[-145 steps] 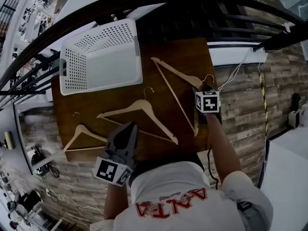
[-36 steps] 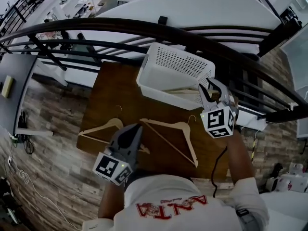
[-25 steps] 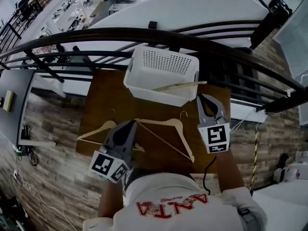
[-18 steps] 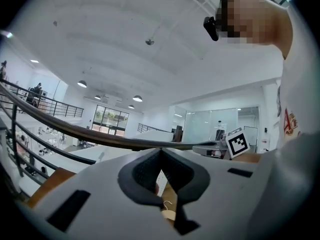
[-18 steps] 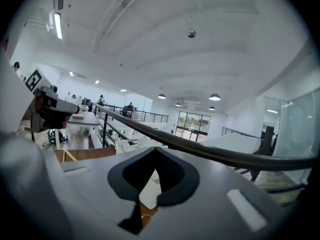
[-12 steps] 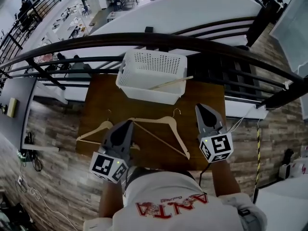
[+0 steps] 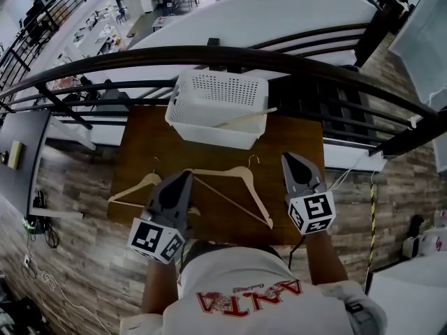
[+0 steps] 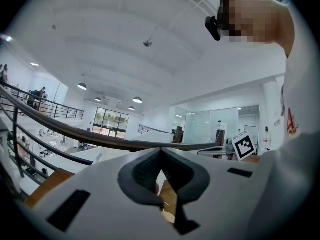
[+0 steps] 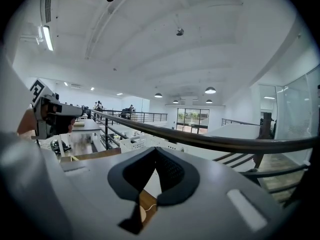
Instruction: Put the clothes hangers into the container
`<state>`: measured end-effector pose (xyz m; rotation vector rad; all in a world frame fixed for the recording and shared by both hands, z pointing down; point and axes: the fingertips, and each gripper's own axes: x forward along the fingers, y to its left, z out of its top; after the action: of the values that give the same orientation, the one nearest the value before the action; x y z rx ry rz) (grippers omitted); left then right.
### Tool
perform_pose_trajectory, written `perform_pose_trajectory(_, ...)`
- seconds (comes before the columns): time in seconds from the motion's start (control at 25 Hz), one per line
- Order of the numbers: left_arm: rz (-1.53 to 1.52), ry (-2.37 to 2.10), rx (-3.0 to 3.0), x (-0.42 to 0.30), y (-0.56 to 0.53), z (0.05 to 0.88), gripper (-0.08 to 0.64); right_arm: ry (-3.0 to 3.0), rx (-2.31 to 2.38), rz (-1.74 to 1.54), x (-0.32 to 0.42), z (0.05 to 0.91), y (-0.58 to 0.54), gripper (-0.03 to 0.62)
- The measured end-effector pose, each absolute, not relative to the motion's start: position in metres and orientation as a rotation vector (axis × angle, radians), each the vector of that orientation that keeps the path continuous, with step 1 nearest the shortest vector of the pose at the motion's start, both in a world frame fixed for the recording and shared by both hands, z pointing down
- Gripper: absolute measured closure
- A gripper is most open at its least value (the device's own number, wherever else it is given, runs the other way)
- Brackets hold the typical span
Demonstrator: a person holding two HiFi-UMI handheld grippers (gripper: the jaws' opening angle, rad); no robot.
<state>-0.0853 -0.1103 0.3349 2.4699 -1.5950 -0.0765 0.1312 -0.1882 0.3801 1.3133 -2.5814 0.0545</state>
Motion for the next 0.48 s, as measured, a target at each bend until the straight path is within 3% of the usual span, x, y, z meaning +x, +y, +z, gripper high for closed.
perform_pose_trajectory(0.28, -0.075, -1.583, 2.454, -0.089, -0.106, 0.342, 0.554, -2.399, 1.170, 0.143, 0.124, 0.442, -0.189, 0.586)
perform_pose_trajectory(0.48, -0.070, -1.570, 2.416, -0.100, -0.118, 0.356, 0.554, -2.239, 1.022, 0.263, 0.113, 0.511, -0.193, 0.459)
